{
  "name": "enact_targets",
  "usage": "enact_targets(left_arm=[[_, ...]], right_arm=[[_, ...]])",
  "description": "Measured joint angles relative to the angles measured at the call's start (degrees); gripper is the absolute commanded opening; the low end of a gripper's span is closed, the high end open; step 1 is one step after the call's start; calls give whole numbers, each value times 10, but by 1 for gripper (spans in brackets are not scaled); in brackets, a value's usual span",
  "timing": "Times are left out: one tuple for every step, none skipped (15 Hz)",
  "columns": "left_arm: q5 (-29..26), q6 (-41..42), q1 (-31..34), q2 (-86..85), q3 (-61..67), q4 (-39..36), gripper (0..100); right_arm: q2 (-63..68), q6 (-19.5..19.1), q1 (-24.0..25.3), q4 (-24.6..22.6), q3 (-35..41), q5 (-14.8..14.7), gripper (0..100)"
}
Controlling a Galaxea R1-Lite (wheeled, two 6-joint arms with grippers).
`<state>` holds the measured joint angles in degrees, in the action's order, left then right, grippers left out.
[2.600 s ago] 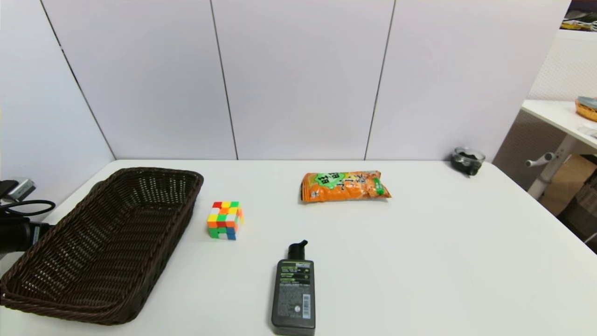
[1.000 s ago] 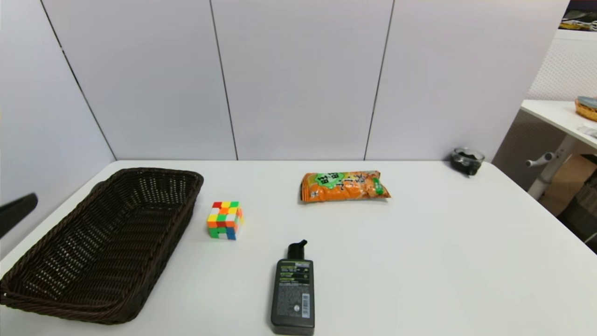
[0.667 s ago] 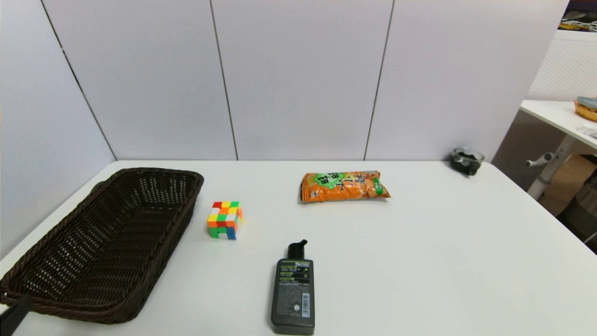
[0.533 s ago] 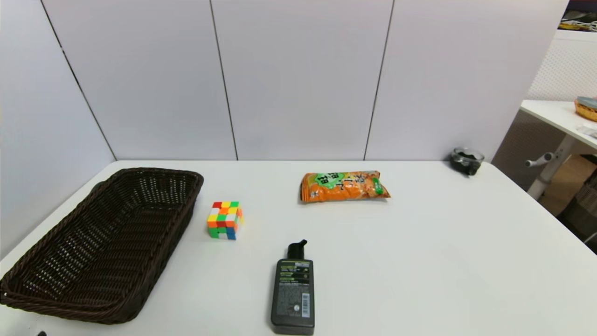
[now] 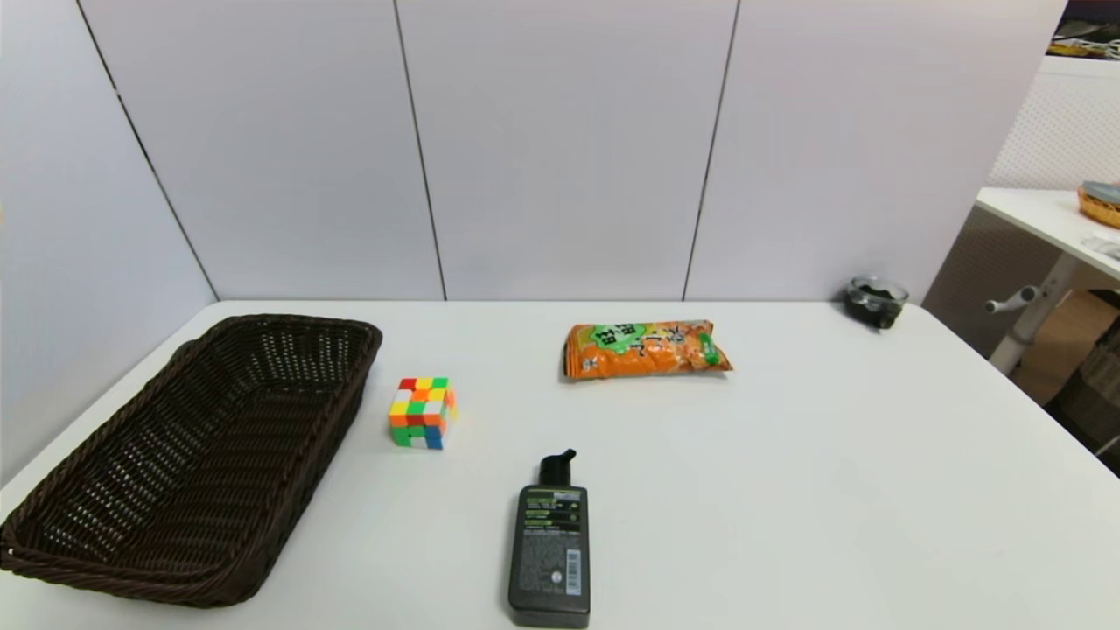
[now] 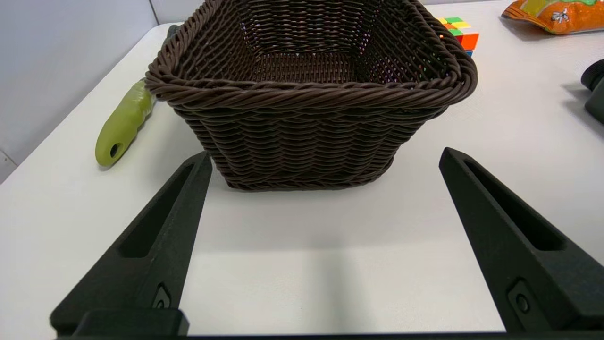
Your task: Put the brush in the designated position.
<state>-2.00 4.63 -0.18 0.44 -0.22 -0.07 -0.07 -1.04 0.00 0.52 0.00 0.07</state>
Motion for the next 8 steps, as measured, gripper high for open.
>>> enact_targets(left_arm=[[0, 0, 0, -2, 1, 0, 100], [1, -2, 0, -4, 1, 0, 100], [4, -9, 0, -4, 1, 0, 100], [4, -17, 0, -5, 1, 0, 100], [5, -24, 0, -5, 2, 0, 100], [5, -26, 0, -5, 2, 0, 100], [5, -26, 0, -5, 2, 0, 100], [5, -27, 0, -5, 2, 0, 100]], right_arm=[[0, 0, 0, 0, 0, 0, 100], [0, 0, 0, 0, 0, 0, 100], [0, 0, 0, 0, 0, 0, 100], [0, 0, 0, 0, 0, 0, 100], [0, 0, 0, 0, 0, 0, 100], [0, 0, 0, 0, 0, 0, 100], [0, 0, 0, 0, 0, 0, 100], [0, 0, 0, 0, 0, 0, 100]])
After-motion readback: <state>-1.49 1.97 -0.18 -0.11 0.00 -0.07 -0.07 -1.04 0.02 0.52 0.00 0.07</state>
